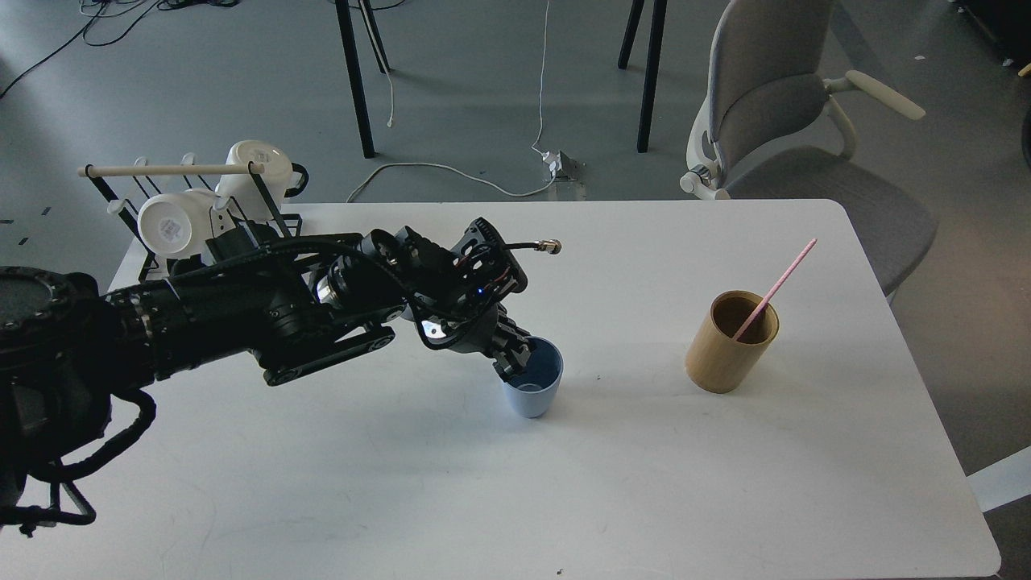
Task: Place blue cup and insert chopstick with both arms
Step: 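Lift the blue cup with the left gripper and carry it toward table center, then set the blue cup upright, release, and withdraw the left gripper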
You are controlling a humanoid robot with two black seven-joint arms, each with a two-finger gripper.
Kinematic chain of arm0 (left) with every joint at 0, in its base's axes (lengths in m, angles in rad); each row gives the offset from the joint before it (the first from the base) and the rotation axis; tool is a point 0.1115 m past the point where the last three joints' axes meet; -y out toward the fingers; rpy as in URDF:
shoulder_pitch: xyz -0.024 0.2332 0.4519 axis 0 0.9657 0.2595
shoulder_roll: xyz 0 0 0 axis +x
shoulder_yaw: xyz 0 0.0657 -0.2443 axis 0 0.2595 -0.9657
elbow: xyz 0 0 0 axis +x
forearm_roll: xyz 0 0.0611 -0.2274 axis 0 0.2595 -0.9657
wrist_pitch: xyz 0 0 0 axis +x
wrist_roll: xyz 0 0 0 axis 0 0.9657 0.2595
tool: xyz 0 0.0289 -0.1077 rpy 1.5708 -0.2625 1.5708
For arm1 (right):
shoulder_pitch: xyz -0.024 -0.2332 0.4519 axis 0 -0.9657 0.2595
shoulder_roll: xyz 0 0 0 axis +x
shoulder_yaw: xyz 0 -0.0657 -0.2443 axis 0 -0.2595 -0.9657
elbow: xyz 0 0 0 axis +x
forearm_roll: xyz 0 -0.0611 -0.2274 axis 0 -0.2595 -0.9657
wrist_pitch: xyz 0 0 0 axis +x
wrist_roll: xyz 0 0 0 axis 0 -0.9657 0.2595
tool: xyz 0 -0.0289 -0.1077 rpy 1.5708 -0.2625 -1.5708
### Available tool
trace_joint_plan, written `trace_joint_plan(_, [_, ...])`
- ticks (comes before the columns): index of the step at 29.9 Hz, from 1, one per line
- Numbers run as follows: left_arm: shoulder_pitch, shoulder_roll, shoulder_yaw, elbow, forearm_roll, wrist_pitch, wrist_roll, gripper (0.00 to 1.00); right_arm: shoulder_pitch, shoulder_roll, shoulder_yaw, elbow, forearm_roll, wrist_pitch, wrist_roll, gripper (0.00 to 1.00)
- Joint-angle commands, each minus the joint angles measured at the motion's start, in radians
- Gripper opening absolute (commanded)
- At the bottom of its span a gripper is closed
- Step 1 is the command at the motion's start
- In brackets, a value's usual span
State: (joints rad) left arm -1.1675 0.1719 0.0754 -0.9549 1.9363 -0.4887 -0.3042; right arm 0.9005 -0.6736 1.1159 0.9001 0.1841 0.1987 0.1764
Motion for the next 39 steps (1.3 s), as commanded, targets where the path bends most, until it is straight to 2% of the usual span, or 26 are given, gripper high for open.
trace_joint_plan(1, [-0.003,0.023,-0.104,-0.007,-0.064,0.000,-0.001,0.62,-0.002,-0.012,-0.013,0.023,0.000,0.027,-0.005,1.00])
trace_joint_plan(3, [-0.003,0.053,-0.196,-0.007,-0.146,0.000,0.004,0.83,-0.009,-0.017,-0.019,0.058,-0.006,0.060,-0.005,1.00])
trace_joint_plan(4, [-0.003,0.073,-0.253,-0.007,-0.201,0.000,0.002,0.89,-0.011,-0.026,-0.025,0.069,-0.014,0.062,-0.006,1.00])
trace_joint_plan(8, [-0.001,0.158,-0.409,-0.008,-0.434,0.000,-0.004,0.96,0.003,-0.070,-0.097,0.107,-0.080,0.041,-0.005,1.00])
trace_joint_plan(11, [0.006,0.225,-0.511,0.001,-0.728,0.000,-0.001,0.98,0.008,-0.092,-0.145,0.212,-0.170,0.022,-0.005,1.00])
trace_joint_plan(13, [0.017,0.256,-0.525,0.008,-0.934,0.000,-0.006,0.98,0.008,-0.125,-0.174,0.287,-0.263,-0.030,-0.009,1.00])
trace_joint_plan(20, [0.065,0.258,-0.615,0.117,-1.466,0.000,-0.006,0.99,0.008,-0.199,-0.372,0.413,-0.590,-0.091,-0.041,1.00])
trace_joint_plan(22, [0.068,0.258,-0.622,0.186,-1.587,0.000,-0.003,0.99,0.003,-0.225,-0.421,0.419,-0.717,-0.085,-0.035,1.00])
trace_joint_plan(25, [0.071,0.247,-0.625,0.358,-1.794,0.000,-0.001,0.99,-0.003,-0.297,-0.496,0.466,-0.926,-0.082,-0.026,1.00])
trace_joint_plan(27, [0.087,0.235,-0.625,0.416,-1.910,0.000,0.000,0.99,-0.005,-0.349,-0.537,0.505,-0.997,-0.082,-0.015,1.00])
trace_joint_plan(31, [0.138,0.225,-0.628,0.421,-2.020,0.000,-0.003,0.99,-0.005,-0.417,-0.602,0.545,-1.078,-0.087,-0.012,1.00])
trace_joint_plan(35, [0.167,0.219,-0.629,0.419,-2.048,0.000,-0.009,0.99,-0.006,-0.478,-0.656,0.572,-1.291,-0.096,-0.012,0.98])
trace_joint_plan(39, [0.170,0.213,-0.629,0.419,-2.050,0.000,-0.010,0.99,-0.035,-0.488,-0.760,0.568,-1.384,-0.151,-0.014,0.84])
